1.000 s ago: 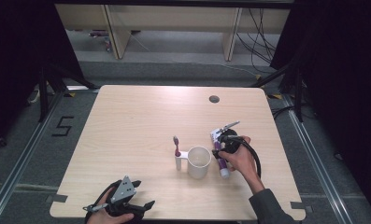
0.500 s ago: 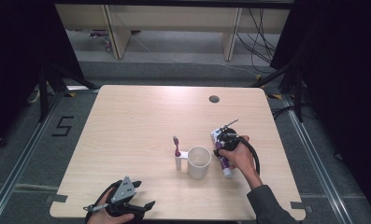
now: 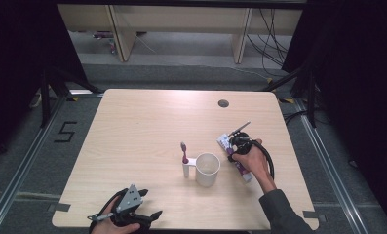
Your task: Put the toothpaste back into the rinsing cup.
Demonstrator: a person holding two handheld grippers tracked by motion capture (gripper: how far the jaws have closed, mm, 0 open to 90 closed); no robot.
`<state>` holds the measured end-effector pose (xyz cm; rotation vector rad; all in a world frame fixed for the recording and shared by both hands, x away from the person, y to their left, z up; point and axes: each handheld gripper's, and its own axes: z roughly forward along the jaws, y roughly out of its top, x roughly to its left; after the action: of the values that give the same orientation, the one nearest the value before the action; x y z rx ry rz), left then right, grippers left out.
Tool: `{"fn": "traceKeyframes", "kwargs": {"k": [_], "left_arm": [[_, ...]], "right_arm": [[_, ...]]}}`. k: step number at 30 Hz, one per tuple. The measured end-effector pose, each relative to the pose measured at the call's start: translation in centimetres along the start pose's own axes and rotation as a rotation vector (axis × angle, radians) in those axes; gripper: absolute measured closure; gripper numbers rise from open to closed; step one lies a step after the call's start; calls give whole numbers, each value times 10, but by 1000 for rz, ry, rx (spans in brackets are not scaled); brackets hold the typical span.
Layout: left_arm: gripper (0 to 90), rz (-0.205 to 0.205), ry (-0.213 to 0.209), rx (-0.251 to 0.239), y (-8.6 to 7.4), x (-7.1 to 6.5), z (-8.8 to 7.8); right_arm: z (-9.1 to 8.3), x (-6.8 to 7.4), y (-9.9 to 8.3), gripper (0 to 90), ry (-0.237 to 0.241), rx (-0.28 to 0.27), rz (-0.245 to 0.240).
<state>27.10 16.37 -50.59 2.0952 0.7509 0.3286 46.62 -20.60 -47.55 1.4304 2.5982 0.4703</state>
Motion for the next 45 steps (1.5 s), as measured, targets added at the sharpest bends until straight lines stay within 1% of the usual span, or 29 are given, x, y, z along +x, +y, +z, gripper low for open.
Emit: {"fn": "traceKeyframes", "kwargs": {"k": [1,2,3,4,5,7,8,9,10,11,12,13,14,17,18,20,22,26,31,32,33,35,37,39,41,42,43,44,45], "left_arm": [[160,2,-1,1,0,0,0],[161,-14,0,-11,0,-1,1],[160,3,-4,5,0,0,0],[161,-8,-4,-5,0,-1,1],[161,-18,-4,-9,0,-2,1],[161,2,-2,8,0,-1,0],[162,-1,-3,9,0,-1,0],[162,-3,-3,8,0,-1,0],[162,-1,-3,7,0,-1,0],[162,-5,-4,1,0,-1,1],[162,-18,-5,-10,0,-2,1],[162,-7,-4,-2,1,-1,1],[162,-10,-3,-2,0,-1,1],[162,6,-2,8,0,-1,1],[163,-9,-4,-9,0,-2,2],[167,22,2,13,0,0,1],[182,-10,-7,-14,0,-3,2],[180,3,-9,-5,0,-2,1],[177,1,-9,-6,0,-2,2],[176,22,2,11,0,0,1],[176,17,1,10,0,0,1],[176,-11,-5,-12,0,-2,3],[175,-11,-3,-6,0,-2,2],[175,-12,-3,-12,0,-2,3],[175,-9,-1,-1,1,-2,2],[175,-6,1,1,1,-1,2],[175,-5,1,0,1,-1,2],[175,-9,-3,-4,1,-1,2],[175,-6,-2,-2,1,-1,2]], "right_arm": [[-1,1,0,584,-13,7,9],[-1,1,0,586,-46,19,-10],[0,1,0,592,-56,30,3],[1,-2,0,600,-82,27,-40],[0,0,1,609,-57,18,-26],[0,-1,2,634,-71,22,-49],[-2,0,2,669,-64,38,-17],[-3,-3,3,757,-66,23,-34],[-6,-3,4,757,-74,30,-20],[-5,-6,4,757,-41,45,-26],[-5,-8,4,758,-44,45,-47],[-5,-8,4,758,-40,47,-26],[-4,-10,5,758,-24,49,-35],[-4,-8,6,757,-33,66,-34],[-3,-9,7,757,-37,62,-41],[-2,-8,8,756,-33,86,-42],[0,-9,8,756,-40,80,-61],[2,-8,9,754,-33,106,-50],[2,-10,10,759,-30,99,-77],[1,-10,9,761,-26,105,-82],[1,-10,9,762,-17,108,-80],[-1,-12,6,762,-7,78,-78],[-5,-16,5,763,-7,45,-94],[-12,-18,3,764,-6,17,-86],[-21,-19,1,764,15,-18,-54],[-25,-19,-1,764,20,-46,-48],[-28,-20,-2,764,26,-56,-62],[-32,-19,-3,764,31,-63,-41],[-35,-21,-4,764,33,-90,-63]]}}
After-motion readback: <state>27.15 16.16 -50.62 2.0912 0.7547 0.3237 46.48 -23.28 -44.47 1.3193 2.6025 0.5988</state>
